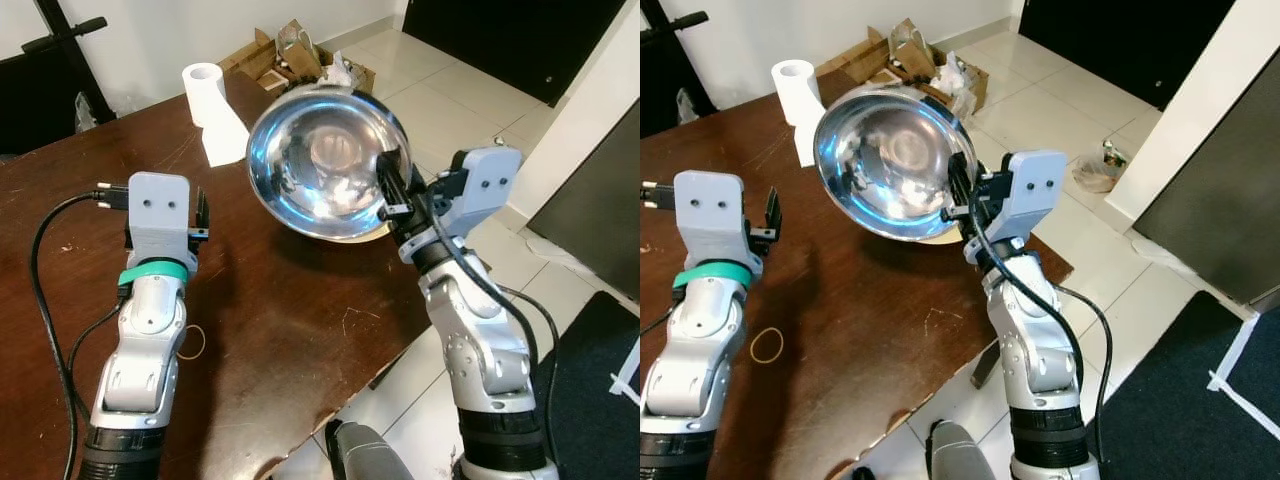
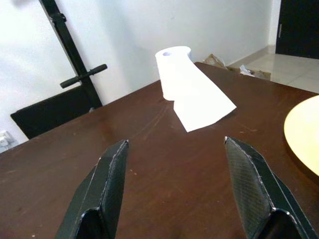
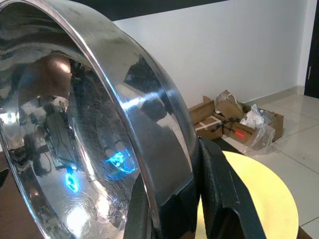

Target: Setting the table

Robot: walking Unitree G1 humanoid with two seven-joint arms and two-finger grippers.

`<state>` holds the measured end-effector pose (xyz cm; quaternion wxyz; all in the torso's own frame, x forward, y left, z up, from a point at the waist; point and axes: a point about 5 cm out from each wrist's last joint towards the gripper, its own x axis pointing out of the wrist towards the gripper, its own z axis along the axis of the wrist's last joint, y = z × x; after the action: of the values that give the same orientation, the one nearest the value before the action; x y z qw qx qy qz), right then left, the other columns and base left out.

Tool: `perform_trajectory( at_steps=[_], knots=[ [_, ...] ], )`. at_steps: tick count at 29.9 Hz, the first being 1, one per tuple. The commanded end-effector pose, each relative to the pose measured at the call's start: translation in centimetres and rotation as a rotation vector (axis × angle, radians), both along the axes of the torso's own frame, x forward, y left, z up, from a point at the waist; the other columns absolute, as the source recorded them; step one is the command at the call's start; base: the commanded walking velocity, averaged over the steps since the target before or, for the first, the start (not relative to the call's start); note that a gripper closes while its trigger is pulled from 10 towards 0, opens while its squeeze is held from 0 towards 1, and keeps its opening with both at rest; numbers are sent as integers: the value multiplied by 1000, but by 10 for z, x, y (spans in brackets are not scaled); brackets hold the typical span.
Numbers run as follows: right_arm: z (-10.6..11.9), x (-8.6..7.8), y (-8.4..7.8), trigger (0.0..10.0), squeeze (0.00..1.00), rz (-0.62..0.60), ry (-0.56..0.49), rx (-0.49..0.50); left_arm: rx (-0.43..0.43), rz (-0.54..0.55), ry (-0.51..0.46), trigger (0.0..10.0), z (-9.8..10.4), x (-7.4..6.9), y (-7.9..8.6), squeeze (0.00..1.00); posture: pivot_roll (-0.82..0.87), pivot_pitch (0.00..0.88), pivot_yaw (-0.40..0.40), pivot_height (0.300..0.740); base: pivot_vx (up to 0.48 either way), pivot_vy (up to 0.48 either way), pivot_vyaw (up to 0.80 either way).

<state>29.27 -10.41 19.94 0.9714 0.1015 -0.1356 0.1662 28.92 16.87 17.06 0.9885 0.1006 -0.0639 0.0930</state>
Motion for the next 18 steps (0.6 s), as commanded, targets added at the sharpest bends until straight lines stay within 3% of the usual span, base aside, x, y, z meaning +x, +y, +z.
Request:
perform_trajectory(
  at_steps=[1, 18],
  knots=[
    [0, -1, -1, 10000, 0, -7, -4, 3, 6, -4, 12, 10000, -4, 0, -1, 0, -177, 0, 9, 740, 0, 0, 0],
    [-10, 1, -4, 10000, 0, -35, 48, 2, -82, -33, 62, 10000, -11, 3, -7, 0, -175, 0, 10, 740, 0, 0, 0]
  ],
)
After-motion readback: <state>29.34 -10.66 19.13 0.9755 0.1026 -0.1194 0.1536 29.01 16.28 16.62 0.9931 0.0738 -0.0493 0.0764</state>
